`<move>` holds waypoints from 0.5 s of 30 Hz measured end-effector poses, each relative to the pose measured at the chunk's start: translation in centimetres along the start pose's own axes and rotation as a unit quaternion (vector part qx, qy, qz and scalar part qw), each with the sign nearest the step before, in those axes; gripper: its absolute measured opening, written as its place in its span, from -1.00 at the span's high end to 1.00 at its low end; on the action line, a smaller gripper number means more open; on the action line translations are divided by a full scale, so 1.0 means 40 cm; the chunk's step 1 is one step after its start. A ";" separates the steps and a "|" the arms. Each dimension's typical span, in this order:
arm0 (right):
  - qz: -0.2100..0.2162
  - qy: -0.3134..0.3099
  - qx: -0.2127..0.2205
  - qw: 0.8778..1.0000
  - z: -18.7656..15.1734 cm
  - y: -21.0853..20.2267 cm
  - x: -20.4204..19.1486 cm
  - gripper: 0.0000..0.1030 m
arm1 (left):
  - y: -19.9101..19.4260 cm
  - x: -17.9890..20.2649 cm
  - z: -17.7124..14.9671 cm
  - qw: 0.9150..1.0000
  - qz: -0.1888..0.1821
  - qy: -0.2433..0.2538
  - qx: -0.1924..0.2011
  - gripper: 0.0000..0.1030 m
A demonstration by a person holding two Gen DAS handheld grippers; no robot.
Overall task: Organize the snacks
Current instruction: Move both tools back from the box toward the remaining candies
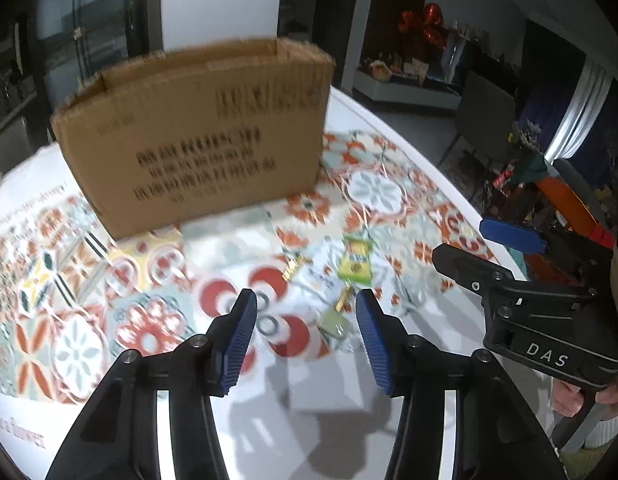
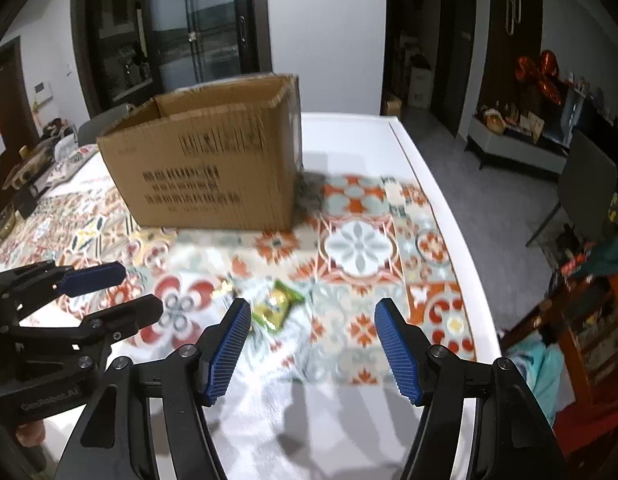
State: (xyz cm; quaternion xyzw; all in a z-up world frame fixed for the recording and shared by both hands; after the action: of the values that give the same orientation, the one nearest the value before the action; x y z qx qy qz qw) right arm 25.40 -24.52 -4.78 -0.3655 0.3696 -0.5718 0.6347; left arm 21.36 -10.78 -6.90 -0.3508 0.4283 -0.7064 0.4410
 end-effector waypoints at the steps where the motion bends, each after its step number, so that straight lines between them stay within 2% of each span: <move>1: -0.001 0.001 -0.003 1.000 -0.006 0.007 0.002 -0.27 | 0.013 0.002 -0.006 1.000 -0.006 -0.003 -0.007 0.06; 9: 0.001 0.007 -0.021 1.000 -0.045 0.042 0.015 -0.27 | 0.087 0.020 -0.022 0.998 -0.033 -0.020 -0.043 0.26; 15: 0.007 0.019 -0.029 0.999 -0.060 0.060 0.029 -0.27 | 0.127 0.035 -0.013 0.998 -0.028 -0.022 -0.059 0.38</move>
State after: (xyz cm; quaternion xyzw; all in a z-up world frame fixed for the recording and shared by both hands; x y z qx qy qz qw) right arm 24.47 -25.58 -8.08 -0.3703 0.4000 -0.5635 0.6208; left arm 22.03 -13.15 -11.58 -0.4040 0.4494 -0.6839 0.4088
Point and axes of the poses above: each gripper's, at about its wrist camera, not at the fingertips, and y roughly the way its jaws point, x to its right, z to its top, the point moved 1 cm from there along y, roughly the way its jaws point, and after that the axes turned 14 degrees about -x, right-handed, at the moved point
